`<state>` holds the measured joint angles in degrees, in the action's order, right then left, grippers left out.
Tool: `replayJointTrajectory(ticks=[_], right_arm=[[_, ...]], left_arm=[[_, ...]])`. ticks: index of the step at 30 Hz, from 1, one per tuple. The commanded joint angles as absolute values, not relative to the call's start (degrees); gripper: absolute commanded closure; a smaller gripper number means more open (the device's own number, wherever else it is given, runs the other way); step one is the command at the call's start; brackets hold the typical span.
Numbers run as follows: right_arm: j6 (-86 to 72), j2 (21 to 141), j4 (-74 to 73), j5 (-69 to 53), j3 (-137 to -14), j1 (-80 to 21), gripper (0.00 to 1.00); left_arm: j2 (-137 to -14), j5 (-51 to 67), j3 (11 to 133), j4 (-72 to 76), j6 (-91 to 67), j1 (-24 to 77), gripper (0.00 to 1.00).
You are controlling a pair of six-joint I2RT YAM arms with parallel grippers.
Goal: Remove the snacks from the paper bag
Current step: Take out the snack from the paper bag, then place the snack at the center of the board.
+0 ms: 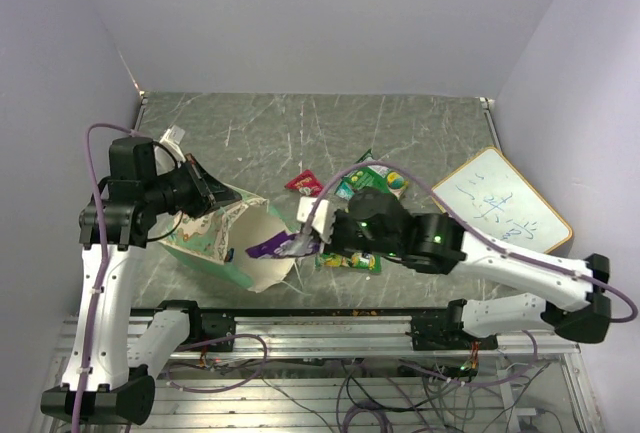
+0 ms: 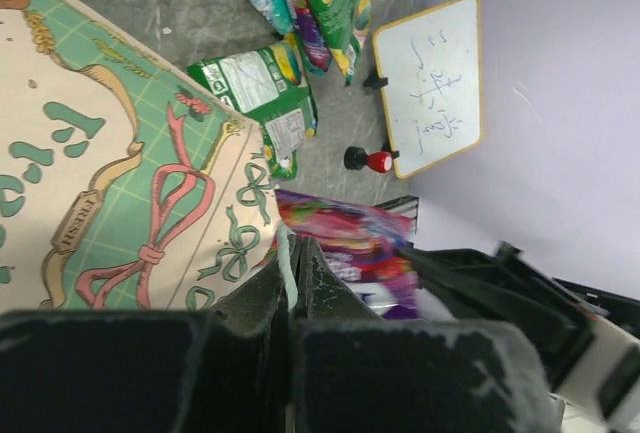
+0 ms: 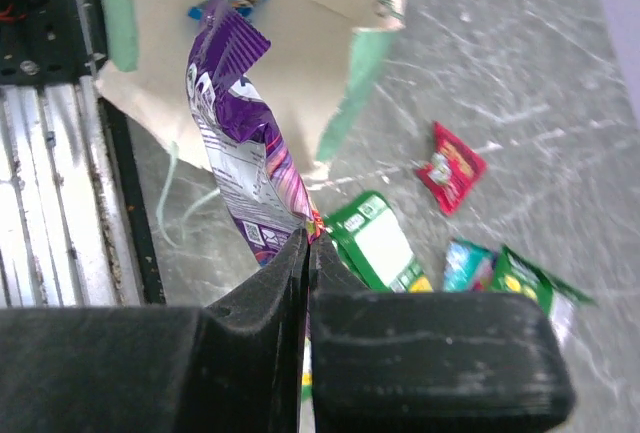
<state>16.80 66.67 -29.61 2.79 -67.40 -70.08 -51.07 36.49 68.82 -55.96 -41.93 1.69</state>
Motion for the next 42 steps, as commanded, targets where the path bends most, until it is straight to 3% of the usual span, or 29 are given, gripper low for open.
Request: replayJointTrajectory(ticks=[1, 6, 13, 17, 24, 28, 34, 42], right_arm=[[14.60, 59.62, -35.64, 16.69, -68.75, -70.00, 1.00], [24.64, 55.34, -30.99, 27.82, -64.62, -69.02, 1.00], [34.19, 59.77, -21.86, 20.46, -59.44, -57.27, 1.00], [37.57, 63.15, -17.72, 22.73, -54.54, -56.45, 1.00], [31.32, 66.58, -26.73, 12.74, -49.59, -57.76, 1.00], [26.93, 63.85, -23.33, 9.72, -43.89, -61.44, 1.00], [23.88, 66.05, -21.10, 7.50, -41.45, -65.50, 1.00], [18.10, 64.29, -15.73, 11.94, -35.15, -67.60, 1.00]], left_arm=[[-51.41, 31.77, 71.00, -58.02, -40.61, 1.63, 0.93], [-51.82, 30.58, 71.96, -59.54, -40.18, 1.65, 0.93], [-51.99, 29.04, 74.80, -61.94, -39.41, 1.58, 0.93], [-52.11, 29.54, 76.74, -62.75, -38.70, 1.62, 0.93], [-49.40, 31.16, 73.99, -64.68, -36.66, 1.59, 0.93], [-44.25, 30.03, 69.36, -70.81, -36.28, 1.59, 0.93], [-38.90, 20.73, 71.31, -85.87, -37.63, 1.67, 0.93], [-33.79, 13.97, 73.41, -85.89, -46.12, 2.26, 0.93]])
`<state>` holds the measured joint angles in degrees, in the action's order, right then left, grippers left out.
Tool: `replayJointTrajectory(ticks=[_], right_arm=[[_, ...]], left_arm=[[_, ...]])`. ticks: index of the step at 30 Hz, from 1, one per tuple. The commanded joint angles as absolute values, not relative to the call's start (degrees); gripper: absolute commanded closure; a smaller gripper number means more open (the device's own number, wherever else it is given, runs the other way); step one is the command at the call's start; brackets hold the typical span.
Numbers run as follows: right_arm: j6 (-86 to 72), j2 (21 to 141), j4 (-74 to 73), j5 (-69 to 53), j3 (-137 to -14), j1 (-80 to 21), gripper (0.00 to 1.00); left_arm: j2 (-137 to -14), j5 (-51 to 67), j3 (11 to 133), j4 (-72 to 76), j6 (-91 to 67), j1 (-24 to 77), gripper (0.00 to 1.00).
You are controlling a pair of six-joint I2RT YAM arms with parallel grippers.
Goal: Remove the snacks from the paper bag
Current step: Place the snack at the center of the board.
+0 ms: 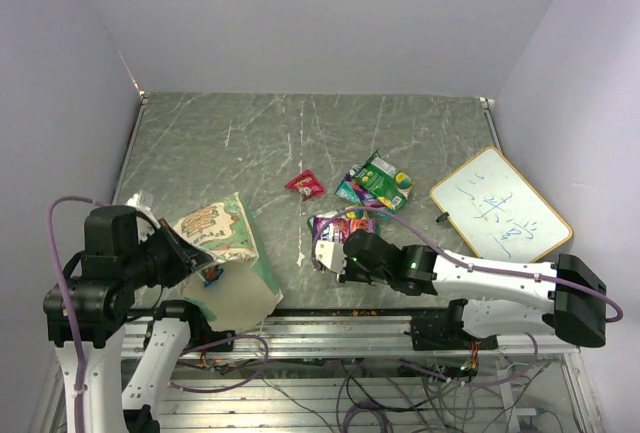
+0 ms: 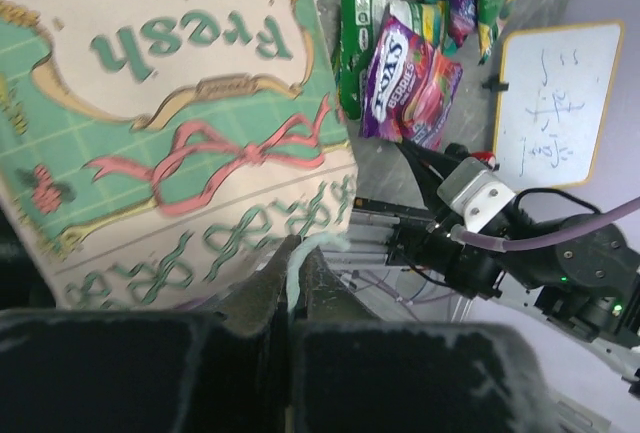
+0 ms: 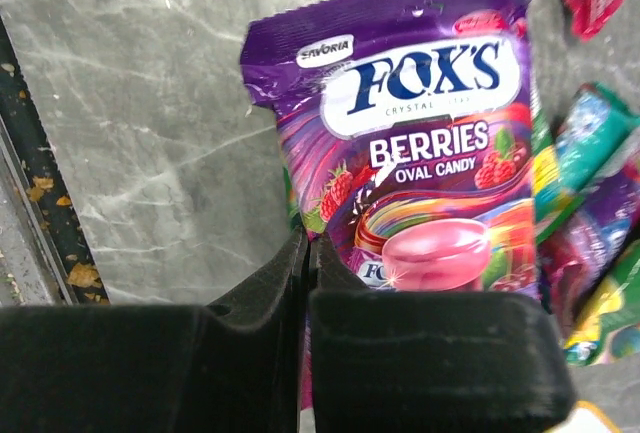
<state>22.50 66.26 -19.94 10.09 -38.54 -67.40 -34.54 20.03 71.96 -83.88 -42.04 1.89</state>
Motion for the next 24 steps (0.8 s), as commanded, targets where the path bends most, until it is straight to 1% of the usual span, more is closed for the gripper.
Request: replayJointTrajectory(ticks=[1, 5, 7, 10, 15, 20, 22, 24], right_arm=[[17.44, 63.85, -14.83, 12.23, -34.19, -67.63, 1.00], [15.12, 63.34, -11.83, 13.56, -31.65, -67.61, 1.00], [15.12, 63.78, -12.67, 13.50, -31.91, -67.59, 0.92], [15.07, 63.68, -15.15, 13.61, -33.29, -67.59, 0.84], [15.89, 59.89, -17.53, 13.84, -34.57, -67.60, 0.61], [17.71, 56.72, -20.52, 11.49, -39.39, -67.59, 0.45], [18.17, 56.93, -20.91, 12.28, -41.45, -67.54, 0.40], [18.84, 58.03, -21.25, 12.32, -43.83, -67.59, 0.38]], left_arm=[[-33.94, 13.47, 73.46, -85.68, -45.73, 2.25, 0.93], [-36.07, 14.29, 74.32, -82.28, -45.31, 2.23, 0.93], [-37.26, 15.80, 75.17, -79.74, -45.82, 2.21, 0.93], [-37.86, 17.37, 74.93, -76.06, -46.51, 2.28, 0.93], [-37.69, 22.65, 69.29, -71.31, -47.40, 2.21, 0.93], [-37.70, 26.43, 64.96, -66.03, -46.84, 2.20, 0.93], [-38.45, 27.23, 64.26, -65.52, -44.87, 2.28, 0.93], [-39.25, 27.84, 63.81, -65.24, -42.80, 2.22, 0.93]])
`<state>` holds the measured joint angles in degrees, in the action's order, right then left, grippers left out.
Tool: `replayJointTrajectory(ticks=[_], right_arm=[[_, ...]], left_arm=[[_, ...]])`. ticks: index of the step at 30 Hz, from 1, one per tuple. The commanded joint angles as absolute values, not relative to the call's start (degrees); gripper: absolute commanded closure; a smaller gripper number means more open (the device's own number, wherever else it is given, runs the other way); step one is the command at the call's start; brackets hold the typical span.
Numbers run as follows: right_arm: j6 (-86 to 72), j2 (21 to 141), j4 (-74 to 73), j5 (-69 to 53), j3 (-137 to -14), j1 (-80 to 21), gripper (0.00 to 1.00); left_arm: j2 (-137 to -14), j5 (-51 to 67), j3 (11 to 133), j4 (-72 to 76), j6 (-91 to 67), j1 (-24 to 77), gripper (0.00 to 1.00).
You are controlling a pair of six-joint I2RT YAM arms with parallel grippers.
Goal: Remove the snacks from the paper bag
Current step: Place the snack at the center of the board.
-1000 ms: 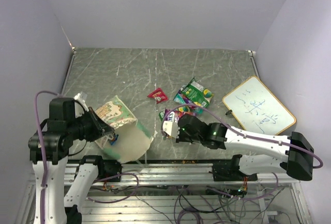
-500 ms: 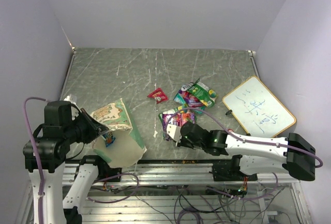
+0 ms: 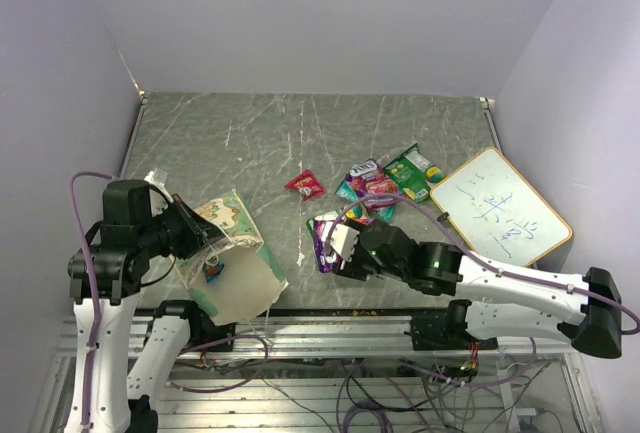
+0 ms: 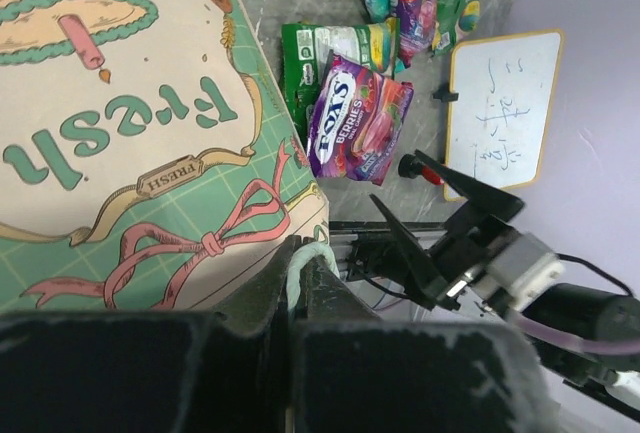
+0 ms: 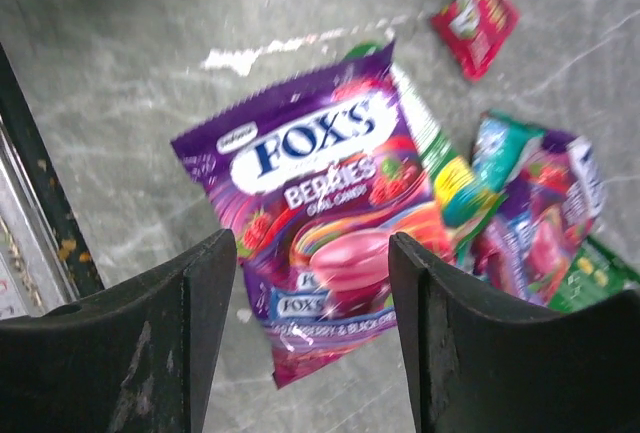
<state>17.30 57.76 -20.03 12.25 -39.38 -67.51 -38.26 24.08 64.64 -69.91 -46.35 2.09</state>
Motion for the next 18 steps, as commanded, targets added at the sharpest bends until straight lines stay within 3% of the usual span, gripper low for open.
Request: replayJointTrajectory(ticks=[1, 11, 18], right_arm=[[19.21, 58.78, -20.96, 11.96, -44.86, -67.63, 0.37], [19.87, 63.65, -9.18, -8.53, -51.24, -68.74, 0.32], [18.96, 69.55, -2.19, -13.04, -53.07, -74.48, 0.38]], left_arm=[[-39.63, 28.13, 63.62, -65.22, -41.69, 2.23, 0.93], [-41.52, 33.41, 63.21, -61.08, -37.40, 2.22, 0.93], [-42.45, 36.69, 63.78, -60.56, -35.43, 2.27, 0.93]])
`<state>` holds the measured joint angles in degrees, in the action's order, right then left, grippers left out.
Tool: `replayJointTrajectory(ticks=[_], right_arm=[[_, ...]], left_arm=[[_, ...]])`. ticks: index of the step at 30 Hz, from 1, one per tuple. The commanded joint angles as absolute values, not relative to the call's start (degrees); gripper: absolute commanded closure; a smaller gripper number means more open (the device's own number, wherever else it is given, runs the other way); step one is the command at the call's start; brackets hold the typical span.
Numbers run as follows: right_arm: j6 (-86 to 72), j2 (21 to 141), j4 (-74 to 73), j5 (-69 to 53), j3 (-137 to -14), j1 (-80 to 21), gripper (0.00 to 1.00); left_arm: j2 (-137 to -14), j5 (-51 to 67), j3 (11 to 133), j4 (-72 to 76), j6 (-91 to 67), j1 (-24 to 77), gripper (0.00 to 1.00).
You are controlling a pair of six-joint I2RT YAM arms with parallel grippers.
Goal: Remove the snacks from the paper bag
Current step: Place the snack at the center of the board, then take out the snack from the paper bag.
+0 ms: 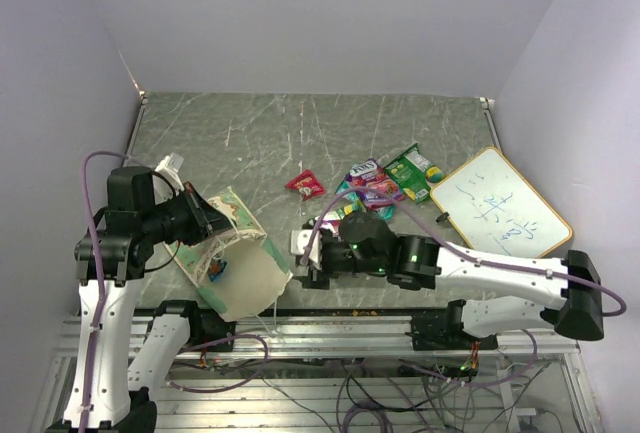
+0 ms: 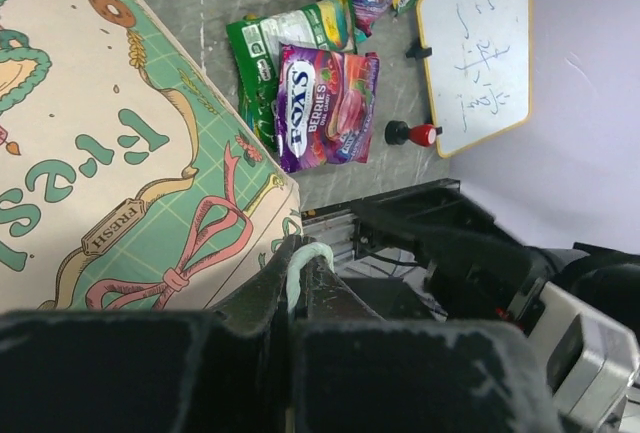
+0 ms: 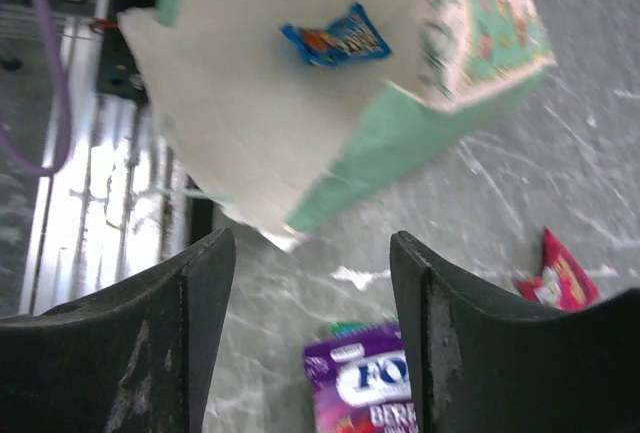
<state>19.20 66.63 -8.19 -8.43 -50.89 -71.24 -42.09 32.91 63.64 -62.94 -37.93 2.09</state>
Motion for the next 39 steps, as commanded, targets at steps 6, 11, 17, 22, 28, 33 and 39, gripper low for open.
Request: replayJointTrajectory(ticks=[6, 11, 17, 22, 28, 33, 39], right_arm=[[19.68, 75.58, 6.41, -3.13, -52.31, -81.86, 0.54], [21.75, 82.11, 15.50, 5.11, -51.68, -85.59, 0.55], [33.55, 90.87, 27.84, 6.33, -50.38, -85.48, 0.50], [44.16, 97.87, 27.00, 3.61, -54.40, -83.68, 0.48], [49.93, 105.08, 28.44, 2.02, -58.61, -81.62, 0.45], [51.60, 109.67, 31.39, -1.29, -59.63, -79.89, 0.41], [52.46, 114.86, 34.79, -6.27, -62.28, -78.44, 0.39]], left_arm=[[-43.19, 37.27, 64.10, -63.09, -33.19, 2.26, 0.93], [-43.28, 38.61, 63.70, -61.24, -36.49, 2.21, 0.93], [-44.85, 40.36, 64.53, -59.98, -37.48, 2.25, 0.93], [-46.28, 41.41, 65.61, -62.06, -35.35, 2.28, 0.93], [-46.79, 41.58, 68.02, -65.62, -34.00, 2.23, 0.93], [-46.02, 42.37, 66.97, -66.01, -34.86, 2.21, 0.93], [-45.68, 43.63, 66.79, -66.60, -35.06, 2.22, 0.93]])
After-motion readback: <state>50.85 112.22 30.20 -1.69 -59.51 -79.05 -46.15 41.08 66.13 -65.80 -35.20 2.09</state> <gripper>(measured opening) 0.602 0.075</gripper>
